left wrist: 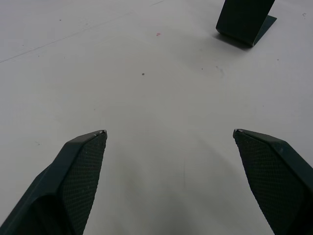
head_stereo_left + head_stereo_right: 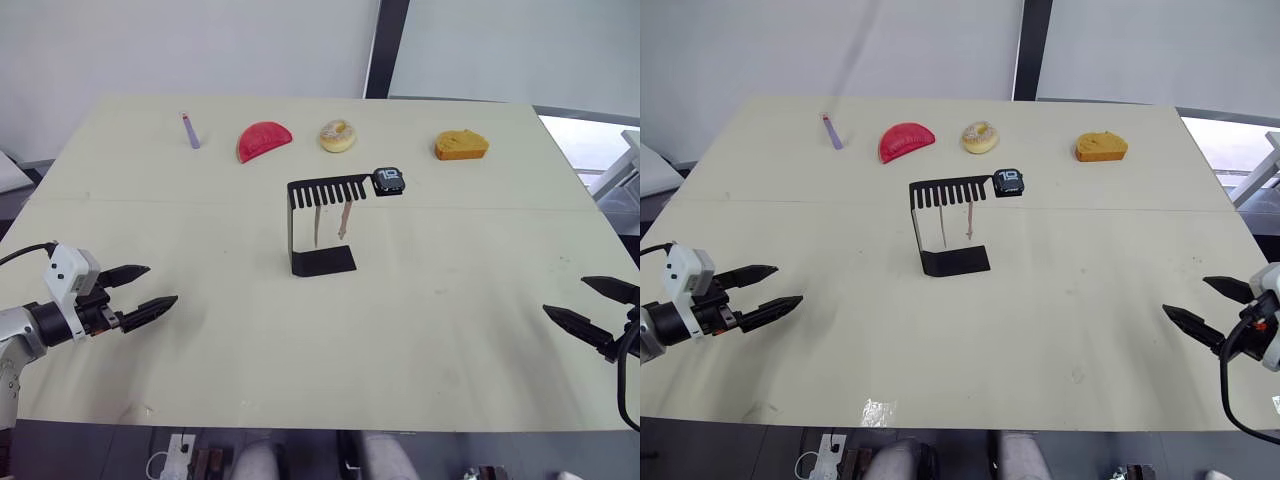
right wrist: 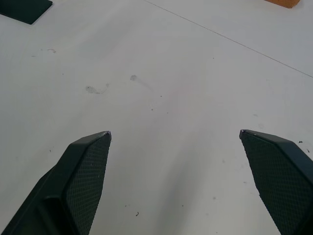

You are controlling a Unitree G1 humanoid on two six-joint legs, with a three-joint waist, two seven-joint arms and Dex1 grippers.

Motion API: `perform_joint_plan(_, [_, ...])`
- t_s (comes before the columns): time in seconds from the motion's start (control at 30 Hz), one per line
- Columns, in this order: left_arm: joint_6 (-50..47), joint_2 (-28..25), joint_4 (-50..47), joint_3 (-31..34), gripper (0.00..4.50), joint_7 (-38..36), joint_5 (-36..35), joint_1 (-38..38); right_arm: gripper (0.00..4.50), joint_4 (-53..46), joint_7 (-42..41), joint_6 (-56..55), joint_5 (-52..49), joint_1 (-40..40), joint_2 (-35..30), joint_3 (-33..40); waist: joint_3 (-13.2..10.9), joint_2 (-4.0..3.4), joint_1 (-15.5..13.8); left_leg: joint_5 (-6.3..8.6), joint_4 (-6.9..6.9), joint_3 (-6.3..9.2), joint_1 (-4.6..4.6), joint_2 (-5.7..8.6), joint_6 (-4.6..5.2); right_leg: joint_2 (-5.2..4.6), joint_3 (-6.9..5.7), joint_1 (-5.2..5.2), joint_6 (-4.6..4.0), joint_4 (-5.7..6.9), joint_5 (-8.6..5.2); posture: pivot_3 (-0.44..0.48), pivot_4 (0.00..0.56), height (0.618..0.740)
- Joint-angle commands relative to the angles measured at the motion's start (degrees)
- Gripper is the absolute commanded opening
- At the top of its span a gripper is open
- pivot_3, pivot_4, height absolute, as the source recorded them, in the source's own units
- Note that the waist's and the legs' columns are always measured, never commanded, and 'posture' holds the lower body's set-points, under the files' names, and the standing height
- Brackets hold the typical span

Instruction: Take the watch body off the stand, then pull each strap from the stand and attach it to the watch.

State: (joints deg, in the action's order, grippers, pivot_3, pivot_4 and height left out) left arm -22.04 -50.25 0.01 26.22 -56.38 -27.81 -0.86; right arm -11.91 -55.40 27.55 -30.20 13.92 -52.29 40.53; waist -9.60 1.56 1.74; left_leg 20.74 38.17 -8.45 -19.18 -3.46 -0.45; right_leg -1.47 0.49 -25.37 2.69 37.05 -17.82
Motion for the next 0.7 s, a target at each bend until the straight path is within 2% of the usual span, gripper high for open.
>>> perform_joint_plan(0.03, [-1.64, -0.32, -3.84, -0.06, 4.45, 0.29, -1.73, -1.06, 4.50, -2.76, 1.58, -0.31, 0.08, -0.63, 0.73, -0.51, 0.00, 0.00, -0.01, 0.00, 0.00, 0.00, 0.00, 0.00, 0.00, 0.00, 0.00, 0.00, 0.00, 0.00, 0.00, 0.000, 0.150, 0.737])
perform_joint_plan(0.3, [-8.16, -0.29, -7.91, -1.76, 4.45, 0.75, -5.76, -5.86, 4.50, -10.58, 10.12, 1.73, 1.44, -1.75, 4.60, -2.69, 0.01, 0.00, 0.01, -0.02, 0.03, 0.00, 0.00, 0.01, -0.05, 0.01, 0.00, -0.02, 0.00, 0.11, 0.00, 0.000, 0.150, 0.737])
perform_joint_plan(0.5, [-15.32, -0.78, -15.46, -3.10, 4.45, 0.54, -13.40, -11.85, 4.50, -24.98, 19.22, 10.15, -2.70, -3.18, 8.11, -4.25, 0.01, 0.00, -0.07, -0.05, 0.13, 0.01, 0.01, 0.01, -0.10, 0.00, 0.01, -0.04, 0.00, 0.28, 0.00, 0.000, 0.150, 0.737])
perform_joint_plan(0.63, [-22.10, -1.14, -19.55, -5.40, 4.45, 0.98, -21.82, -21.39, 4.50, -37.10, 32.51, 20.90, -13.46, -10.94, 12.22, -7.70, 0.00, 0.01, 0.13, -0.09, 0.15, 0.02, 0.02, 0.01, -0.15, 0.02, 0.02, -0.04, -0.01, 0.36, 0.00, 0.000, 0.150, 0.737])
perform_joint_plan(0.7, [-23.46, -0.78, -19.41, -7.12, 4.45, 1.16, -23.47, -26.28, 4.50, -40.19, 37.87, 24.78, -17.57, -15.56, 13.15, -10.27, 0.00, 0.00, 0.14, -0.09, 0.26, 0.03, 0.01, 0.02, -0.17, 0.03, 0.03, -0.08, -0.03, 0.44, -0.02, 0.000, 0.150, 0.737])
